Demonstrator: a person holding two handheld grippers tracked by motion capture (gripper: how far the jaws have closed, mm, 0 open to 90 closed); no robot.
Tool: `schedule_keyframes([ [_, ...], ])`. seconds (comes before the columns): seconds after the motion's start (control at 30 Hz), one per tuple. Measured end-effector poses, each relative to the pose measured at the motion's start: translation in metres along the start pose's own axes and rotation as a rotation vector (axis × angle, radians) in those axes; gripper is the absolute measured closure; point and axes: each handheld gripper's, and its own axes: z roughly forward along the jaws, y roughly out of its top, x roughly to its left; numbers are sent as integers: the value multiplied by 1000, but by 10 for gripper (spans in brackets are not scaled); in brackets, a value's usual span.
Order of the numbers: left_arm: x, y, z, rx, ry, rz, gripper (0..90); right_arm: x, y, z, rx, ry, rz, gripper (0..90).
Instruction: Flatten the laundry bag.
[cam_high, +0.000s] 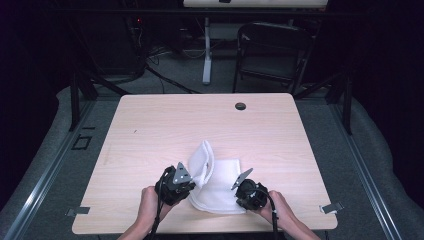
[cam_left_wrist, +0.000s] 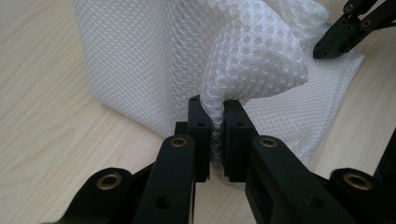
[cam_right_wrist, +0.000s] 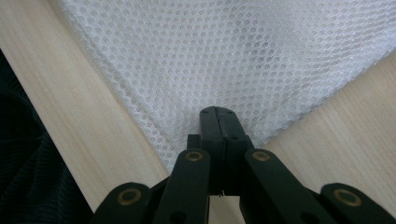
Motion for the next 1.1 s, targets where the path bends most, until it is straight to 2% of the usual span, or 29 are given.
schedule_keyframes([
  [0.33,4,-7,-3,21,2,-20,838,-1,0,-1,21,-15,-1,900],
  [0.37,4,-7,-3,21,-1,-26,839,-1,-1,-1,8,-10,12,900],
  [0.53,3,-8,-2,32,-3,-24,844,-2,-2,-2,23,-27,4,900],
  [0.8,0,-5,0,27,1,-15,852,-3,-3,-3,34,-24,6,900],
  [0.83,0,-5,0,28,4,-15,852,-5,-3,-4,28,-4,11,900],
  [0.9,1,-5,0,30,9,-17,853,-7,-3,-7,-19,-1,38,900],
  [1.0,3,-6,0,32,11,-28,852,-7,4,-7,-50,-16,31,900],
  [1.1,4,-6,0,31,10,-38,852,-7,6,-3,-50,-19,26,900],
])
